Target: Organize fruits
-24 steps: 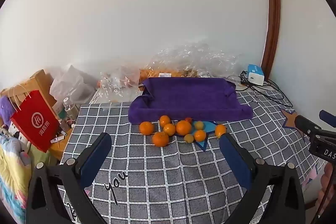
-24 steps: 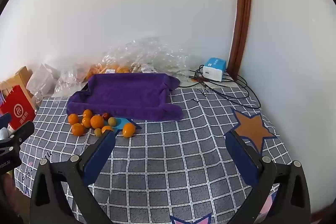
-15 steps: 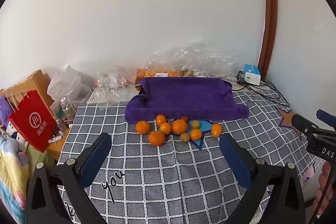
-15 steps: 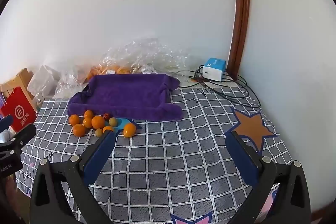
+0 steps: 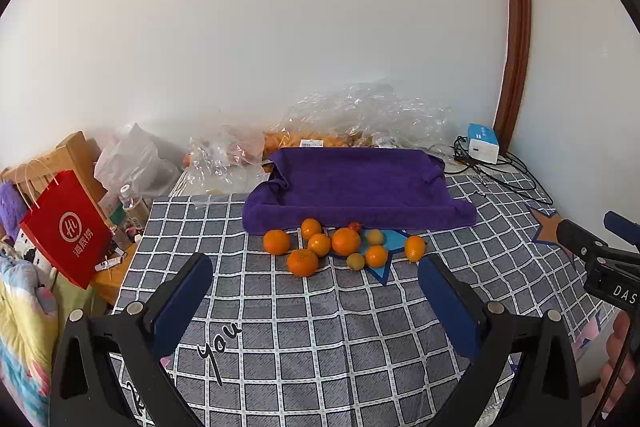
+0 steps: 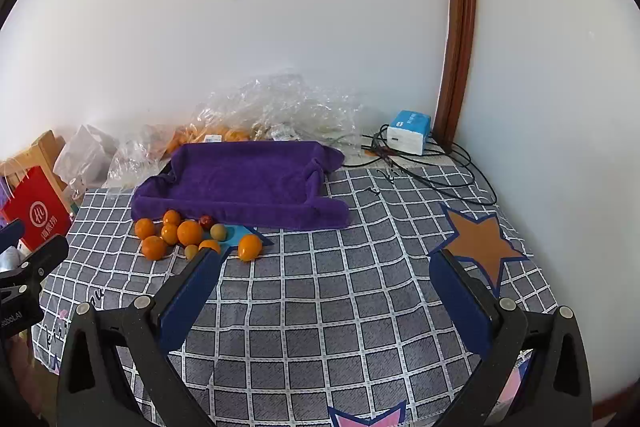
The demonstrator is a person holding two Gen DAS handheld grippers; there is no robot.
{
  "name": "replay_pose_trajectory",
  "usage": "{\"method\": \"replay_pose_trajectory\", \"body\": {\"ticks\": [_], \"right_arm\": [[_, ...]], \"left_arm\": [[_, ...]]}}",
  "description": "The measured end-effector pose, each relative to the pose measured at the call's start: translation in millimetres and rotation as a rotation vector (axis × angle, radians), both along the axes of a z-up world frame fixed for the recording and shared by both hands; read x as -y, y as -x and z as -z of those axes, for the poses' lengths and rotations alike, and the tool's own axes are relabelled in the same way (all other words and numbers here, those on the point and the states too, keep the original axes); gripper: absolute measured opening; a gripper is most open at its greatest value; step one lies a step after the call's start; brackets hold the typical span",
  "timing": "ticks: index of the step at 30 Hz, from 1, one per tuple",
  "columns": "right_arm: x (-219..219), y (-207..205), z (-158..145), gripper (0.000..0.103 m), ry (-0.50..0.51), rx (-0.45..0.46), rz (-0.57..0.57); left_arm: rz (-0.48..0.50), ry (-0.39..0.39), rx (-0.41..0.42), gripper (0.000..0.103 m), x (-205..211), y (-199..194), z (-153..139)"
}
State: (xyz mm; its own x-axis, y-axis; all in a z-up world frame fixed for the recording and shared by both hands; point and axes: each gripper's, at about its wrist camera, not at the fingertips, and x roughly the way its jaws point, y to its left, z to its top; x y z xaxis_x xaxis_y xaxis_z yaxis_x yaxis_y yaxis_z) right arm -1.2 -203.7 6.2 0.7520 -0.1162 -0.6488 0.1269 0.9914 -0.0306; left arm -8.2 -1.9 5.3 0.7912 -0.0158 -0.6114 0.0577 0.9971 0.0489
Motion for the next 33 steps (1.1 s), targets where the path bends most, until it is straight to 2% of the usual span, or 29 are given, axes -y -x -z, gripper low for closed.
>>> {"method": "replay_pose_trajectory", "body": {"ticks": [33], "right_arm": [[-7.1, 3.5, -3.0, 0.103, 0.009, 0.018, -0.020]], "left_arm": [[-0.008, 0.008, -0.001, 0.103, -5.0, 1.1, -0.1]]}}
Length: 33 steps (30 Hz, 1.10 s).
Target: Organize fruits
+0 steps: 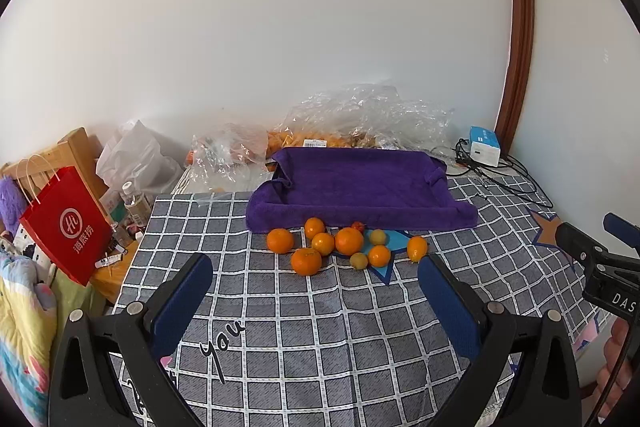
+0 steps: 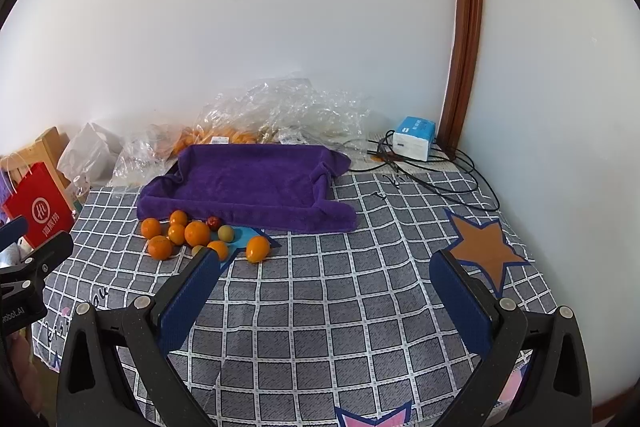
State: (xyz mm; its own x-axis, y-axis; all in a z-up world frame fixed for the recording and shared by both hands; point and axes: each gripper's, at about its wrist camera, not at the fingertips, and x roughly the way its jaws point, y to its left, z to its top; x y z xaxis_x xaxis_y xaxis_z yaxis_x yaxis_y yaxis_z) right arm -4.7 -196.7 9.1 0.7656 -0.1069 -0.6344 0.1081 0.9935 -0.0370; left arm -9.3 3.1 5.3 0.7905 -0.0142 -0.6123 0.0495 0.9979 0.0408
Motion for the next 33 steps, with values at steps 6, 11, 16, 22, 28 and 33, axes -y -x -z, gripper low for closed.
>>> {"method": "replay_pose_trajectory", "body": {"ticks": [6, 11, 16, 22, 28, 33], "right_arm": [[-0.4, 0.0, -0.2, 0.103, 0.001, 0.000, 0.001], [0.0, 0.3, -0.4, 0.103, -0.001, 0.001, 0.002], [0.7, 0.4, -0.5, 0.103, 0.001, 0.002, 0.000], [-0.5, 0.4, -0.6, 0.103, 0.007, 0.002, -0.001], [-2.7, 1.0, -0.3, 0.103, 0.011, 0.005, -0.002], [-2.3, 0.6, 0.3, 0.103, 0.013, 0.006, -0.001]], "left_arm": [[0.000, 0.001, 0.001, 0.103, -0.6, 0.4, 0.2], [-0.001, 0.005, 0.002, 0.103, -1.7, 1.3, -0.6], [-0.002, 0.008, 0.004, 0.103, -2.1, 1.5, -1.3], [-0.001, 0.009, 0.005, 0.103, -2.0, 1.6, -1.7], [-0.002, 0.014, 0.007, 0.103, -2.0, -0.6, -3.0], [-0.003, 0.020, 0.008, 0.103, -4.1, -1.4, -2.5]]}}
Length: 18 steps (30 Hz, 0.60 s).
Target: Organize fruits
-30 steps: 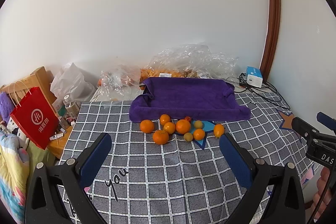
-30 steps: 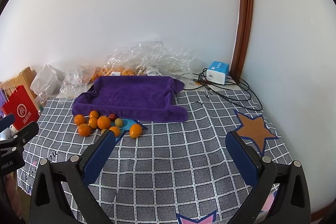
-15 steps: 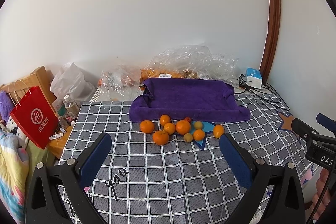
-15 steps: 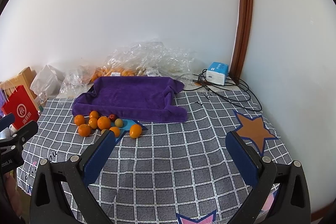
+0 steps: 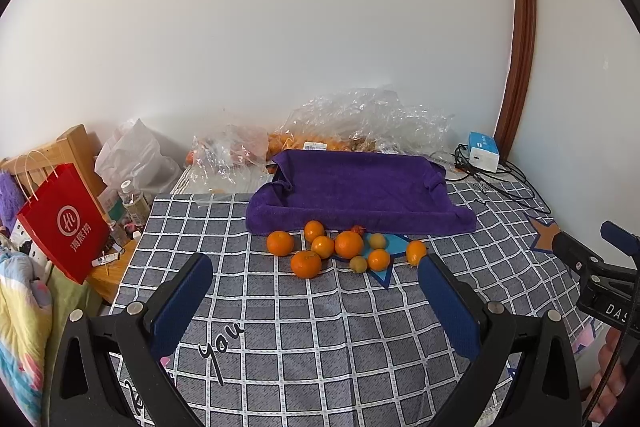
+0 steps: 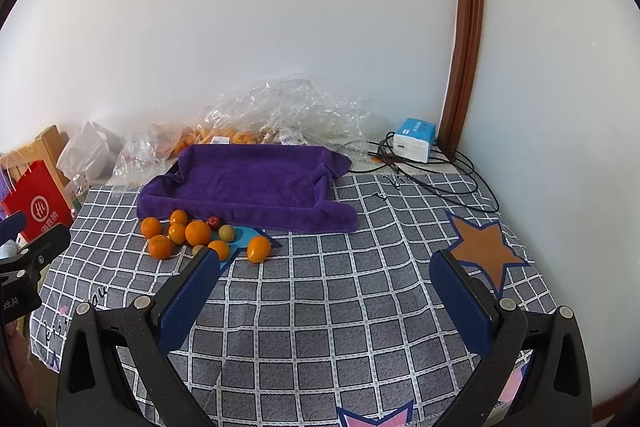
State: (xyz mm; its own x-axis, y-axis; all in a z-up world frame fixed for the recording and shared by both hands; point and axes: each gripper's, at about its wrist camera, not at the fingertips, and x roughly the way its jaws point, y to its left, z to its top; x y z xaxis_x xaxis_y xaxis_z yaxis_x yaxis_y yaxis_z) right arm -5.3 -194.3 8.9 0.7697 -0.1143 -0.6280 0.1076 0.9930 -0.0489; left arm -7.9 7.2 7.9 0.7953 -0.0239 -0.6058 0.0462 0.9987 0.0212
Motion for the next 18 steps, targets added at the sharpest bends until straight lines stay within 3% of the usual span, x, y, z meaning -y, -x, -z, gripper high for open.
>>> {"method": "replay_pose_trajectory", "body": {"ticks": [11, 18], "right_arm": [[-5, -12, 16, 0.103, 0.019, -0.014, 0.014], [-11, -35, 53, 0.103, -0.006, -0.045, -0.059]], "left_arm": [[-0.006, 0.011, -0.004, 0.103, -4, -14, 17], [-0.040, 0.013, -0.030, 0.103, -21, -33, 47]]}}
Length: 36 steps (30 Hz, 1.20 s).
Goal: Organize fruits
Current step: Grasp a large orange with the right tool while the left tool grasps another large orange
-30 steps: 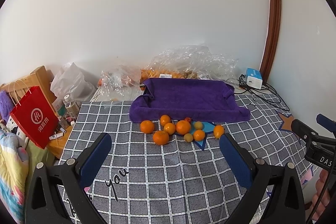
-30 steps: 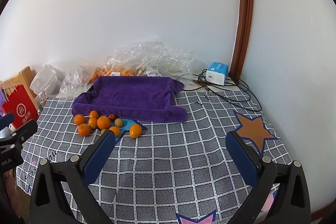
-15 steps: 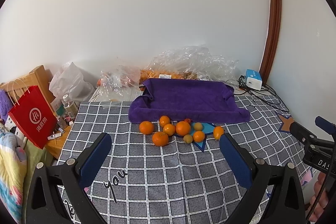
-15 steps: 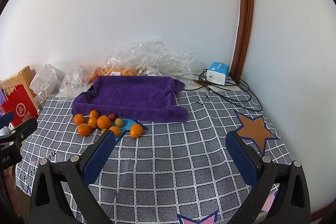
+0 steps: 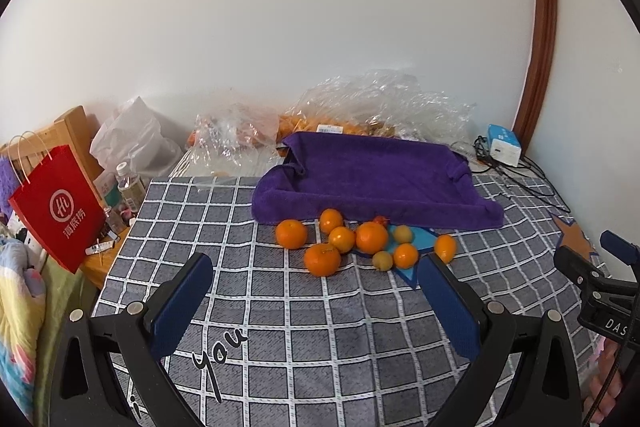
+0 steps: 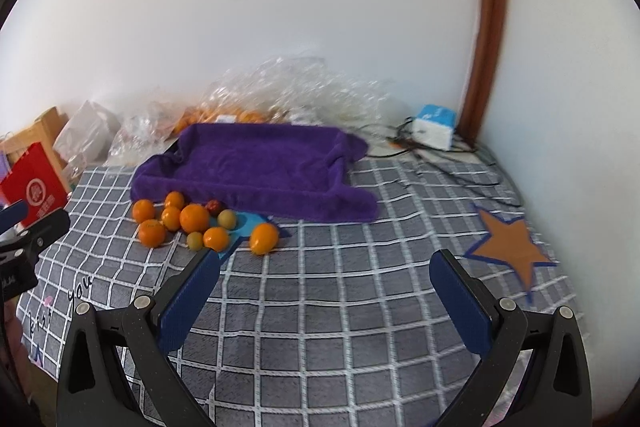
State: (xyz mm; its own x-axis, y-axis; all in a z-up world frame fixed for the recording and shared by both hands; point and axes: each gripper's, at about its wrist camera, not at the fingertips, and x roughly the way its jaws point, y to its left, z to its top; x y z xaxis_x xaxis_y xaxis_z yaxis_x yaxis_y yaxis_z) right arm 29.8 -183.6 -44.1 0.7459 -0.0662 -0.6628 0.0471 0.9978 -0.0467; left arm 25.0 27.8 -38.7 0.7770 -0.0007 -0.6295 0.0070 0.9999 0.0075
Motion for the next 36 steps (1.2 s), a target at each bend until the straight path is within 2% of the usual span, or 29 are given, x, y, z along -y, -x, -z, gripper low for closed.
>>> {"method": "replay_pose_trajectory", "body": {"ticks": [5, 7, 10, 12, 13, 14, 15, 19, 24, 29, 33, 36], "right_arm": [[-7, -21, 32, 0.102, -0.007, -0.031, -0.011], [-10, -31, 44, 0.101, -0.016, -0.048, -0.010], [-17, -49, 63, 0.093, -0.043, -0.076, -0.029], [-20, -61, 74, 0.087, -0.058, -0.103, -0.032], [-21, -67, 77, 0.077, -0.069, -0.119, -0.036], [-23, -73, 82, 0.068, -0.083, -0.136, -0.043], [-25, -81, 87, 0.066, -0.097, -0.152, -0.052], [-30, -98, 100, 0.066, -0.127, -0.168, -0.062], [-33, -118, 113, 0.064, -0.150, -0.190, -0.039], [-36, -129, 125, 0.035, -0.161, -0.239, -0.074], [-34, -127, 119, 0.034, -0.103, -0.223, -0.113], [-22, -126, 110, 0.033, -0.106, -0.217, -0.152]], "left_arm": [[-0.005, -0.025, -0.023, 0.102, -13, -15, 27], [-0.016, -0.031, -0.046, 0.098, -19, -22, 40], [-0.037, -0.033, -0.085, 0.088, -28, -32, 56], [-0.030, -0.020, -0.106, 0.077, -34, -35, 62], [-0.031, -0.017, -0.111, 0.076, -37, -37, 65], [-0.034, -0.013, -0.108, 0.076, -40, -38, 68], [-0.033, -0.008, -0.108, 0.076, -42, -39, 70], [-0.001, 0.033, -0.154, 0.076, -51, -47, 78], [0.013, 0.088, -0.151, 0.076, -56, -54, 84], [0.039, 0.135, -0.170, 0.076, -47, -66, 91], [0.054, 0.140, -0.195, 0.076, -34, -82, 99], [0.054, 0.153, -0.220, 0.076, -26, -95, 107]]}}
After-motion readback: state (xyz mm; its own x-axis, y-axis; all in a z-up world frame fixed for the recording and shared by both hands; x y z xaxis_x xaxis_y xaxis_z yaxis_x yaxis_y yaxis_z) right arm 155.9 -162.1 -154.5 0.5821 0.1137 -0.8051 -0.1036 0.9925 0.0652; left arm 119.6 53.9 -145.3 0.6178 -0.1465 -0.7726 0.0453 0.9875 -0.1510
